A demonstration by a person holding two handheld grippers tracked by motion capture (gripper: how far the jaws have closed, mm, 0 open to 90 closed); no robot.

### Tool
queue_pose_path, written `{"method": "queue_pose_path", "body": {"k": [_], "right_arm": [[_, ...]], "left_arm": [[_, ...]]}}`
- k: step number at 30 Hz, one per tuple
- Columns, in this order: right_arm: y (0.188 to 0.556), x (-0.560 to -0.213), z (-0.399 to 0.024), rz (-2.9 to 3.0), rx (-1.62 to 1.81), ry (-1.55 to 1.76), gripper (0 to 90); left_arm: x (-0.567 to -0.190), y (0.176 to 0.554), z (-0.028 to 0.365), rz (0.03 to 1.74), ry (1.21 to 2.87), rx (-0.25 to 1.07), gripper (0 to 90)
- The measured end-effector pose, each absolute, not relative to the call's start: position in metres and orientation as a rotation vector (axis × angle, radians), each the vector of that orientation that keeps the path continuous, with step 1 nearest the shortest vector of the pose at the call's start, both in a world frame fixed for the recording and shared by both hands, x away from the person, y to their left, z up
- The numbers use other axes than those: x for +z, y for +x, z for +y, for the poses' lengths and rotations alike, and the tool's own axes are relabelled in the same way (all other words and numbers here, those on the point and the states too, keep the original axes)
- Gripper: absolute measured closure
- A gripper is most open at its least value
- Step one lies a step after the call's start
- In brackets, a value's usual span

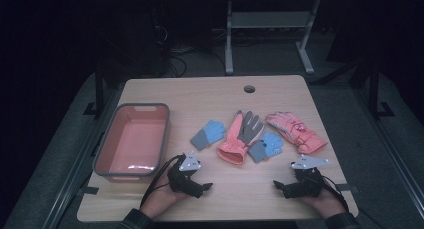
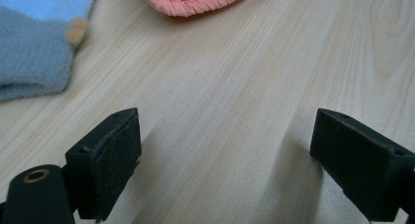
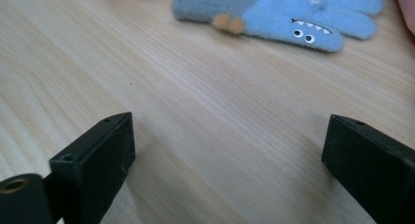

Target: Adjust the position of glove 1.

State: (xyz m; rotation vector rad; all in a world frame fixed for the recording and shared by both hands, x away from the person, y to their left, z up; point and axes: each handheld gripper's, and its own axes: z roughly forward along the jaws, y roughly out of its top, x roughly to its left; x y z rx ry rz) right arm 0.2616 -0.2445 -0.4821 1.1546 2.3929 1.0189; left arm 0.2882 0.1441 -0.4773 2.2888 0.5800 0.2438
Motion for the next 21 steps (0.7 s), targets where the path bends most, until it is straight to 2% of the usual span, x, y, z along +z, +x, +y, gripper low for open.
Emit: {"method": "queue_pose_path", "body": {"k": [8, 11, 14, 16, 17, 18, 20, 21], "right_arm": [[0.262, -0.482, -0.245, 2.408, 1.019, 1.139, 3.5], [0.263, -0.481, -0.246, 2.406, 1.009, 1.138, 7.3], [0.263, -0.473, -0.246, 2.400, 1.002, 1.170, 22.1], [0.263, -0.471, -0.247, 2.392, 1.003, 1.162, 24.7], [0.263, -0.466, -0.248, 2.367, 1.034, 1.155, 30.4], [0.263, -0.466, -0.248, 2.367, 1.034, 1.155, 30.4], [0.264, -0.463, -0.249, 2.357, 1.040, 1.160, 37.7], [0.265, -0.460, -0.248, 2.351, 1.036, 1.156, 49.3]], "left_arm": [[-0.478, 0.289, 0.144, 0.575, 2.280, 0.235, 10.9], [-0.478, 0.289, 0.145, 0.566, 2.283, 0.231, 11.0], [-0.478, 0.290, 0.145, 0.558, 2.289, 0.230, 10.9], [-0.478, 0.290, 0.145, 0.558, 2.289, 0.230, 10.9], [-0.478, 0.290, 0.145, 0.559, 2.288, 0.230, 10.9], [-0.478, 0.290, 0.145, 0.559, 2.288, 0.230, 10.9], [-0.477, 0.290, 0.145, 0.560, 2.289, 0.229, 10.9], [-0.477, 0.290, 0.145, 0.560, 2.289, 0.229, 10.9]]}}
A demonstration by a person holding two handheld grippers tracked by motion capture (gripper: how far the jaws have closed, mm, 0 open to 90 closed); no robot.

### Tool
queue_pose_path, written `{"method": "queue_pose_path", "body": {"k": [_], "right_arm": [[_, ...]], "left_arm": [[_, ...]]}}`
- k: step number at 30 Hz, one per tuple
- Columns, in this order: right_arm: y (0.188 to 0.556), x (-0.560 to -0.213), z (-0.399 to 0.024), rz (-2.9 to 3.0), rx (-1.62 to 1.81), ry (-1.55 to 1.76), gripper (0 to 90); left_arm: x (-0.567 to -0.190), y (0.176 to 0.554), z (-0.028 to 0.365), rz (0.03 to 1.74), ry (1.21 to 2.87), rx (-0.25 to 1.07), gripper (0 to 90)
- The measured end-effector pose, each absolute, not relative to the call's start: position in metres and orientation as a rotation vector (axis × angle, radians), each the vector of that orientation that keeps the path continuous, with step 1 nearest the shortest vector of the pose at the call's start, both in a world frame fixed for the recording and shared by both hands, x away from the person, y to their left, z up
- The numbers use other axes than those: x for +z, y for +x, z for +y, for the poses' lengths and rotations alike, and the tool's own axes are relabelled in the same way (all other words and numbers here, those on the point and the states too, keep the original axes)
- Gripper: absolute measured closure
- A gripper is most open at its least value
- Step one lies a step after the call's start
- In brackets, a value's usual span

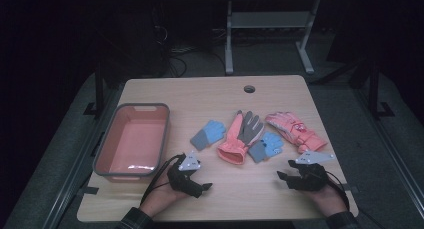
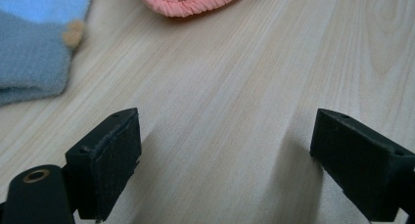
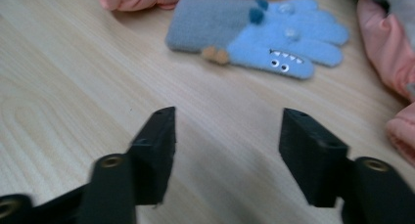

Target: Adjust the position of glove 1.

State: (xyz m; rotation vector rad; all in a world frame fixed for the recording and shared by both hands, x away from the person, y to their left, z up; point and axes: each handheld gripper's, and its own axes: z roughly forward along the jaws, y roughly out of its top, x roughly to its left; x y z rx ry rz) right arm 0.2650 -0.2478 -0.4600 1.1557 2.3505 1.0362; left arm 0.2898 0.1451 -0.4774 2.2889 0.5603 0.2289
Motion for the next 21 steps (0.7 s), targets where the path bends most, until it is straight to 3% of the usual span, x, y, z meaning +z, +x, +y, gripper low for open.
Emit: {"method": "queue_pose_path", "body": {"k": [2, 4, 5, 8, 21], "right_arm": [[0.266, -0.459, -0.248, 2.349, 1.041, 1.149, 52.2], [0.270, -0.454, -0.244, 2.350, 1.055, 1.152, 70.8], [0.270, -0.454, -0.244, 2.350, 1.055, 1.152, 70.8], [0.280, -0.453, -0.237, 2.390, 1.073, 1.165, 89.9], [0.316, -0.450, -0.205, 2.447, 1.083, 1.101, 90.0]], "left_arm": [[-0.478, 0.290, 0.145, 0.562, 2.288, 0.228, 10.9], [-0.478, 0.289, 0.145, 0.564, 2.287, 0.225, 10.9], [-0.478, 0.290, 0.145, 0.563, 2.287, 0.226, 10.9], [-0.478, 0.290, 0.145, 0.562, 2.277, 0.229, 11.0], [-0.478, 0.290, 0.145, 0.560, 2.286, 0.226, 11.0]]}}
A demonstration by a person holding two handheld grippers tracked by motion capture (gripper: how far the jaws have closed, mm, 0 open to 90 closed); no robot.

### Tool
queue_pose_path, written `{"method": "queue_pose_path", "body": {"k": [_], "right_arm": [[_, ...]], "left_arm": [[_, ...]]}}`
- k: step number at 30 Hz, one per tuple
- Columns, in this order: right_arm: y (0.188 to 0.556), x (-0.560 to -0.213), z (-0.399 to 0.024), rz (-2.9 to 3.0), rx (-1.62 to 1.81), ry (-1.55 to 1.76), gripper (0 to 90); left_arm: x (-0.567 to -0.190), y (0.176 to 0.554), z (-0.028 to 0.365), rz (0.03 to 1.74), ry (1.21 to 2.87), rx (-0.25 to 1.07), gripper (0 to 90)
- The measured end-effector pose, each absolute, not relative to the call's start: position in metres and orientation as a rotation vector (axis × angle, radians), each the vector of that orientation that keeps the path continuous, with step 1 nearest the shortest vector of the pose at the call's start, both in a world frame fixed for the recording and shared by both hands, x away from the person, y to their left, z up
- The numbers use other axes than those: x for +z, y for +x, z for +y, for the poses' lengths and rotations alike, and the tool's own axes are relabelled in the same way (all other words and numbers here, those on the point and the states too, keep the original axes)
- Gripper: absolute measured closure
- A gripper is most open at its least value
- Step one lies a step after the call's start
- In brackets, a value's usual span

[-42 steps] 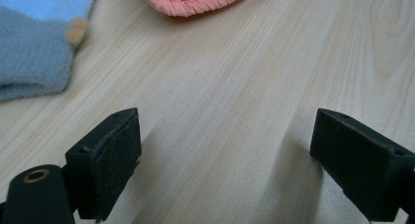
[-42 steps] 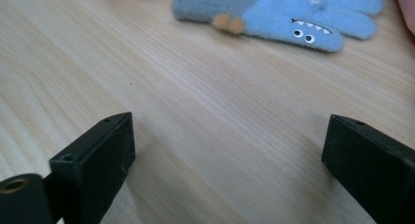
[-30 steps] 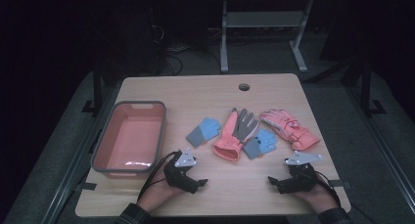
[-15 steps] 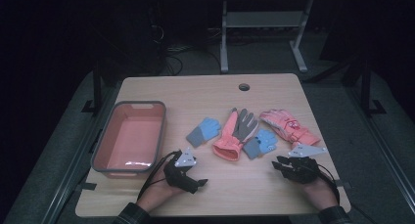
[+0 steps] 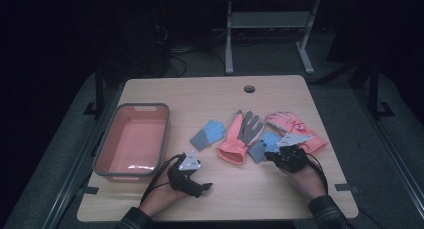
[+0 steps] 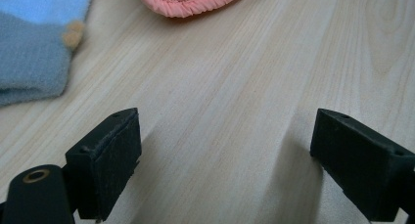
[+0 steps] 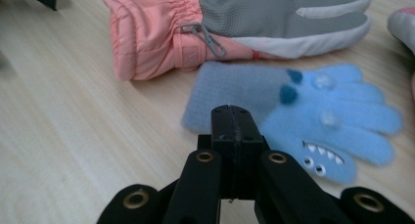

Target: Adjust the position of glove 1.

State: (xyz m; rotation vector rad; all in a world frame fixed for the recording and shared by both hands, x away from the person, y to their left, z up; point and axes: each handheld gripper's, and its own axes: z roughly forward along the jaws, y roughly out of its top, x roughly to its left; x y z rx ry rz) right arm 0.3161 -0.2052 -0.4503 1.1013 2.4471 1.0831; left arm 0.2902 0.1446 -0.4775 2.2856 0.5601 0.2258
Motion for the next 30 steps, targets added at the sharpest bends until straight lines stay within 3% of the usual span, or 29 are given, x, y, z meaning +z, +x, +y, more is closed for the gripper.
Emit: {"method": "queue_pose_path", "body": {"k": [15, 30], "right_arm": [[0.356, -0.466, -0.189, 2.481, 1.039, 1.110, 90.0], [0.343, -0.467, -0.189, 2.519, 1.040, 1.091, 90.0]], "left_arm": [[-0.478, 0.290, 0.144, 0.561, 2.285, 0.228, 11.0], [-0.477, 0.290, 0.145, 0.559, 2.290, 0.225, 11.0]]}}
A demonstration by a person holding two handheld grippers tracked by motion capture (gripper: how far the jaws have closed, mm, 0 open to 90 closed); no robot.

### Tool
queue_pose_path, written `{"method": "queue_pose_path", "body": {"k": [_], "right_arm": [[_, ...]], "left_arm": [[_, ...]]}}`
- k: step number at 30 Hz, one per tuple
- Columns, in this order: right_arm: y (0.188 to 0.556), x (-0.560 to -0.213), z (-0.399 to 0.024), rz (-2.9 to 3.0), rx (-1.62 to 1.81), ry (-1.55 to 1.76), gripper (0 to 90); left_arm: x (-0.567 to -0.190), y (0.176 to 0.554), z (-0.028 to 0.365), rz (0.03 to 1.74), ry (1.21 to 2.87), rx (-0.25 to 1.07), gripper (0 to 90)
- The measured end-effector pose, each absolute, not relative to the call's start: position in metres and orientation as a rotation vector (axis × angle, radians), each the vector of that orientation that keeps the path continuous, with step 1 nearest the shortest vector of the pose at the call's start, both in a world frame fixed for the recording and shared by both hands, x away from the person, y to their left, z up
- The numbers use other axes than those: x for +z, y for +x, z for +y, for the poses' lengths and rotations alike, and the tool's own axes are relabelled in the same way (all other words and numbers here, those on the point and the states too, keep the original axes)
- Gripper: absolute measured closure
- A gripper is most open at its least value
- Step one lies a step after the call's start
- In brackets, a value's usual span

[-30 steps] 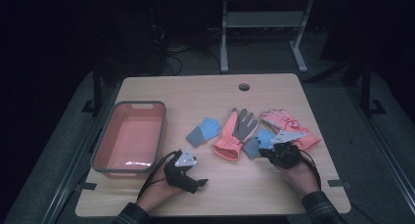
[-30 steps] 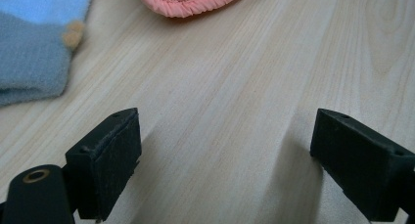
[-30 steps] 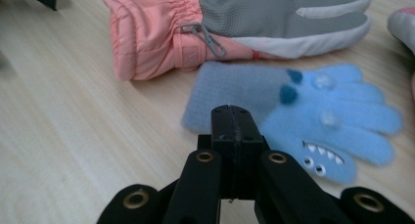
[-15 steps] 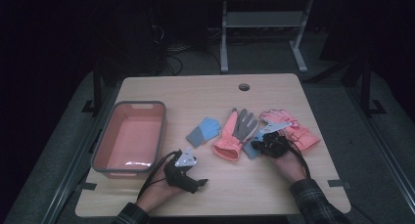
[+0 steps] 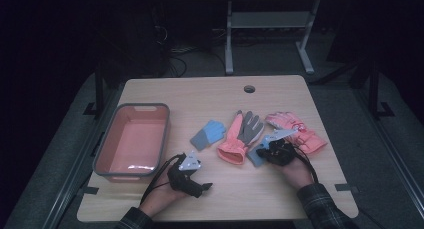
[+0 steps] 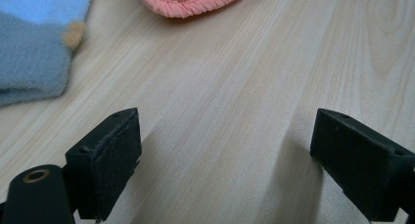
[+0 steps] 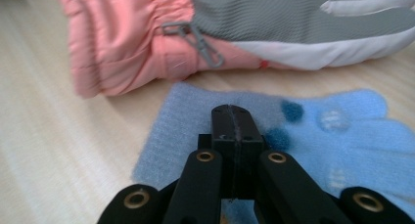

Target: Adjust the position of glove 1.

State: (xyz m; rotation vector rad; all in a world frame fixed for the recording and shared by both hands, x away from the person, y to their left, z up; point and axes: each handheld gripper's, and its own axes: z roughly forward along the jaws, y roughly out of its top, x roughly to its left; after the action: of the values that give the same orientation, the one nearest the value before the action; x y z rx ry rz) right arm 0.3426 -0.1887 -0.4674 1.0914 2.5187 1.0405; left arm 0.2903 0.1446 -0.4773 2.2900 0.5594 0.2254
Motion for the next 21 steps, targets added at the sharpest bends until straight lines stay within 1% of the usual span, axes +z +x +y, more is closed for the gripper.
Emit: {"method": "queue_pose_path", "body": {"k": [21], "right_arm": [[0.289, -0.465, -0.173, 2.618, 1.050, 0.965, 90.0]], "left_arm": [[-0.478, 0.290, 0.144, 0.565, 2.280, 0.227, 11.0]]}}
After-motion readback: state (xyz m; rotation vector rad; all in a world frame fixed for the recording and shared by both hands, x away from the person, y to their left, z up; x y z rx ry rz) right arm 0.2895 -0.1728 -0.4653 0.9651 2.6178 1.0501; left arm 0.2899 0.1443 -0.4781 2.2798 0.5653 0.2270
